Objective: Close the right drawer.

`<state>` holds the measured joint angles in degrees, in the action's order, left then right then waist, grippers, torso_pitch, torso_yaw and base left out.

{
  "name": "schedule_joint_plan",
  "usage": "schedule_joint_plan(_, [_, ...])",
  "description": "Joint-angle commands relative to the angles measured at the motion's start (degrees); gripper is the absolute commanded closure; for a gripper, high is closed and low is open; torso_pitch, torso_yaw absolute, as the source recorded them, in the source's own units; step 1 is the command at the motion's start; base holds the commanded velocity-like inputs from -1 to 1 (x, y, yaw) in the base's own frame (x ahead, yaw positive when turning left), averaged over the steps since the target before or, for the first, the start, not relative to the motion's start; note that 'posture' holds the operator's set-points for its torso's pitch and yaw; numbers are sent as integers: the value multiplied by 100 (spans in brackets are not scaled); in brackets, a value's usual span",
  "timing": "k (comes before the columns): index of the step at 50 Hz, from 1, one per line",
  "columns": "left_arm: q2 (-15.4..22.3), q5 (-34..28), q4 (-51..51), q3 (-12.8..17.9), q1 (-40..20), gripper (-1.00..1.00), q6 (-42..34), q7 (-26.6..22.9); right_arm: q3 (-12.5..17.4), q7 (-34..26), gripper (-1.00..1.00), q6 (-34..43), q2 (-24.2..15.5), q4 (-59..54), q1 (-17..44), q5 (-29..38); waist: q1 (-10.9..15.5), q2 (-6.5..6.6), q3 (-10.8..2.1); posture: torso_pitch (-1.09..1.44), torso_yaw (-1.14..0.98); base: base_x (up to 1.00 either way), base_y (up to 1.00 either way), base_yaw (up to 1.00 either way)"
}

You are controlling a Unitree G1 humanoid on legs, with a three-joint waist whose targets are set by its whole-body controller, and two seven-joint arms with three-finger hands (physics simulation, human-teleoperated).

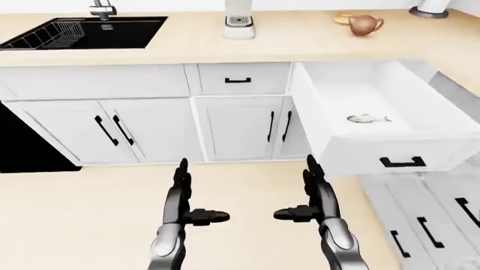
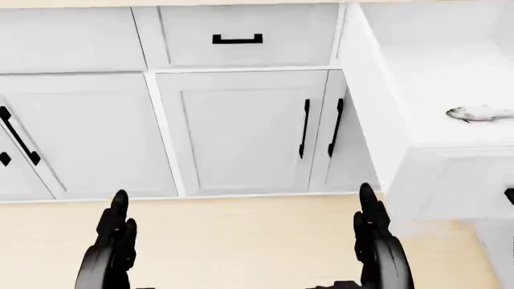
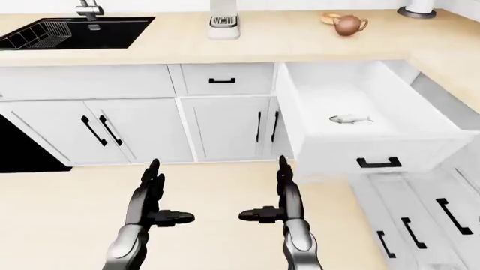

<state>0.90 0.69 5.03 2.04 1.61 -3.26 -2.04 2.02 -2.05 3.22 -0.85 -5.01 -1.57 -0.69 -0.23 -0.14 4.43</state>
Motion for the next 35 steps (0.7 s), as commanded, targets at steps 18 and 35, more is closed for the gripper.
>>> schedule_joint_plan(18, [-24, -256, -2205, -246, 590, -100, 248, -432, 130, -39, -100, -1477, -150, 703, -98, 782, 47, -37, -456, 0, 0, 0, 0, 0])
schedule_joint_plan(35, [-82, -577, -4958, -90, 1105, -100, -60, -353, 103, -348, -100, -1358, -21, 3009, -713, 705, 39, -29, -449, 0, 0, 0, 0, 0])
